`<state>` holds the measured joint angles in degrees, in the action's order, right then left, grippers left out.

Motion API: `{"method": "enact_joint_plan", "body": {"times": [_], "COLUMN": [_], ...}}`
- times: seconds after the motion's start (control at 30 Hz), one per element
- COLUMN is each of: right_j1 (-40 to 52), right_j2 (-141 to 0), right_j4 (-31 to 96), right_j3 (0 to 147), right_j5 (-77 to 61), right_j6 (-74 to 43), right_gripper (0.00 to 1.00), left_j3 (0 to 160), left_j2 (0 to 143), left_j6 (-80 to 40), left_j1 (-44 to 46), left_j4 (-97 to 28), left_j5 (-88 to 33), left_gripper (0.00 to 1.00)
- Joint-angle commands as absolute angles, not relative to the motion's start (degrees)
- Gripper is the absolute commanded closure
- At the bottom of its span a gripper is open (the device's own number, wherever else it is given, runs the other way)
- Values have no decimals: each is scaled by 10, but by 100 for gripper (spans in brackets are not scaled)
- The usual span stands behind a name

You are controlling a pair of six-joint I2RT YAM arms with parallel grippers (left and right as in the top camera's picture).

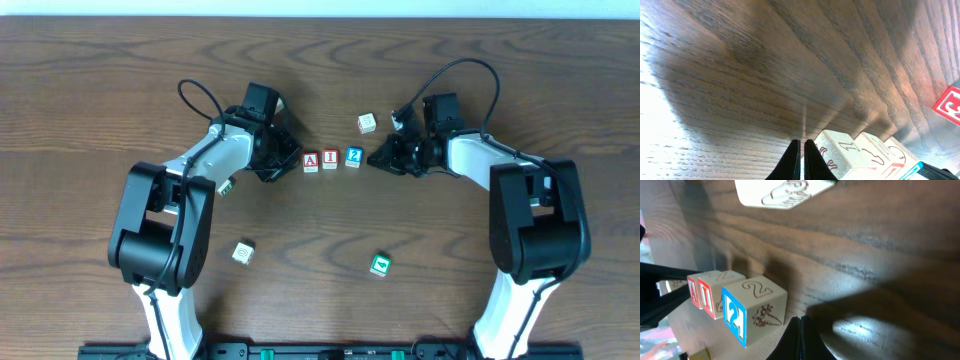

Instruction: Spell out Ai2

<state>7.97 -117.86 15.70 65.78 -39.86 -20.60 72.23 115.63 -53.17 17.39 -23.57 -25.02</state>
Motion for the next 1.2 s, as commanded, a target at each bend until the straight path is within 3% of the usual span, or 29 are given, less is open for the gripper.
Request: {"method": "enact_joint_plan", "body": {"times": [0.0, 1.17], "right_j1": [84, 121], "right_j2": [-1181, -1181], "right_j4": [147, 130], "right_j3": [663, 663], "right_j5": [-406, -429], "right_j6": [-212, -212], "right_gripper": [99, 98], "left_j3": [723, 723], "left_j2": [1163, 1163], "left_j6": [-546, -568], "left_j1": [181, 196], "left_j4": [-235, -201], "left_j5": [-240, -237], "left_gripper": [94, 94]}}
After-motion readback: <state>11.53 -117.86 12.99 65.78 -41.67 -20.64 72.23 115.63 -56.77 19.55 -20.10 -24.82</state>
